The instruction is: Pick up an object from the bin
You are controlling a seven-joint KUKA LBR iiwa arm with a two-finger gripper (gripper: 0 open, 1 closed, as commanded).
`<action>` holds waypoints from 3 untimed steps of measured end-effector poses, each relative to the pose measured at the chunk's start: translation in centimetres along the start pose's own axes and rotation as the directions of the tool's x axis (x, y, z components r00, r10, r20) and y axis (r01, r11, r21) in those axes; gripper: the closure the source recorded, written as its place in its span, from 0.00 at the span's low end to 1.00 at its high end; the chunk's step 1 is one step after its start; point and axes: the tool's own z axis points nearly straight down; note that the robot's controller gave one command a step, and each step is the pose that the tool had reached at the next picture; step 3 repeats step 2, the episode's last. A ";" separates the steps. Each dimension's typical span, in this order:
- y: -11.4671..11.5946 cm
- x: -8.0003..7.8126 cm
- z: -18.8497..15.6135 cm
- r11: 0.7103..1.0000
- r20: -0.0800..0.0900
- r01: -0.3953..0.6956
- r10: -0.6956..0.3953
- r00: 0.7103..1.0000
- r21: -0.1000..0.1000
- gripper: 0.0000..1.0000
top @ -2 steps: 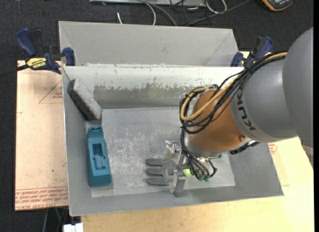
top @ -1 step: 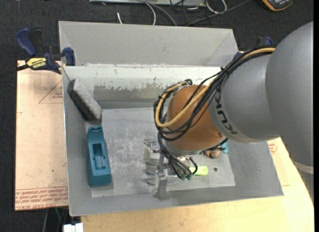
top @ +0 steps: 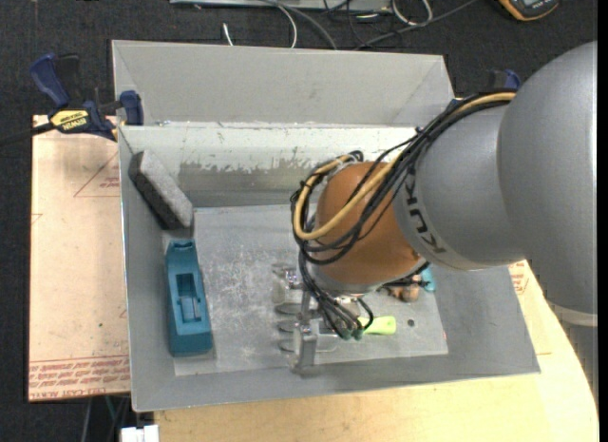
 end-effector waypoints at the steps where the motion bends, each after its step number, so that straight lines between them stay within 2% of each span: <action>1: -3.1 0.9 2.1 1.000 0.019 -0.031 0.031 0.999 0.000 0.00; 2: -6.9 0.5 2.0 1.000 0.005 0.013 -0.013 1.000 0.003 1.00; 3: -6.9 0.5 2.0 1.000 0.005 0.013 -0.013 1.000 0.003 1.00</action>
Offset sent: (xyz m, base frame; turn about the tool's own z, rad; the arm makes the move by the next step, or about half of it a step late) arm 0.0012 -0.0688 -0.0219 -0.0157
